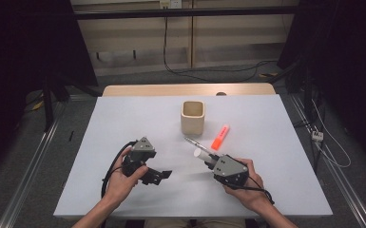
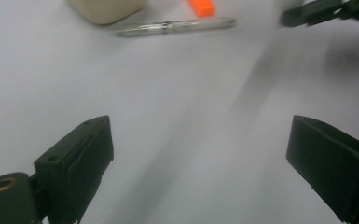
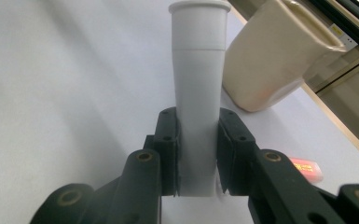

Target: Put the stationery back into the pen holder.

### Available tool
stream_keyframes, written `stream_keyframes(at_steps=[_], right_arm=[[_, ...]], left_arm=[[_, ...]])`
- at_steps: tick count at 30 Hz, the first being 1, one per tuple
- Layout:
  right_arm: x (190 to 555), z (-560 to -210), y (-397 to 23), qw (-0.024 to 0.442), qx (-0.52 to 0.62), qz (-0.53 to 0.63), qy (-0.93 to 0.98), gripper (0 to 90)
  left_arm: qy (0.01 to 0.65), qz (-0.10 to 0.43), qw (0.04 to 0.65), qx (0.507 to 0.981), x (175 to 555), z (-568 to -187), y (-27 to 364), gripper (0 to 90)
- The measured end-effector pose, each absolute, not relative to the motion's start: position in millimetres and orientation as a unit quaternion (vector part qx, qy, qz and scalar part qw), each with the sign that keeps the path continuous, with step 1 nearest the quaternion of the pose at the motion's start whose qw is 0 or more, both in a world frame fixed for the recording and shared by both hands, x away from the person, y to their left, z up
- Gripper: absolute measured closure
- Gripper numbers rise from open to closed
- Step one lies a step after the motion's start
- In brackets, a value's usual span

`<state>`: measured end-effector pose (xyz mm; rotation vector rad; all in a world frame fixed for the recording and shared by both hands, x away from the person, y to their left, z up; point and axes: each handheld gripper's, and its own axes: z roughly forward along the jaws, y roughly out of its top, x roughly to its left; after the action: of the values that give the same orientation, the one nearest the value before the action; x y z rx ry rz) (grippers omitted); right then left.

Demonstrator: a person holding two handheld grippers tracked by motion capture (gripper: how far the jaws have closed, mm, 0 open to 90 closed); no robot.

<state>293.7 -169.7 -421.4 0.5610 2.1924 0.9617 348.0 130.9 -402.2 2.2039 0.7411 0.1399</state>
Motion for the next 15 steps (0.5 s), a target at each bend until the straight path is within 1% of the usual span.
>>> stream_keyframes(at_steps=[5, 8, 12, 15], right_arm=[[300.8, -418.3, -176.0, 0.312, 0.244, 0.391, 0.831, 72.2], [304.7, -416.7, -178.7, 0.307, 0.256, 0.394, 0.828, 72.2], [312.7, -410.0, -181.9, 0.304, 0.265, 0.401, 0.823, 72.2], [317.3, -404.2, -183.3, 0.303, 0.270, 0.409, 0.818, 72.2]], left_arm=[[0.299, 0.066, 0.399, 0.864, 343.0, -408.7, 144.3, 6.3], [0.303, 0.044, 0.403, 0.863, 334.8, -408.9, 149.2, 6.1], [0.305, 0.069, 0.402, 0.860, 323.3, -411.2, 153.4, 6.0], [0.313, 0.074, 0.407, 0.855, 317.6, -414.8, 156.8, 6.0]])
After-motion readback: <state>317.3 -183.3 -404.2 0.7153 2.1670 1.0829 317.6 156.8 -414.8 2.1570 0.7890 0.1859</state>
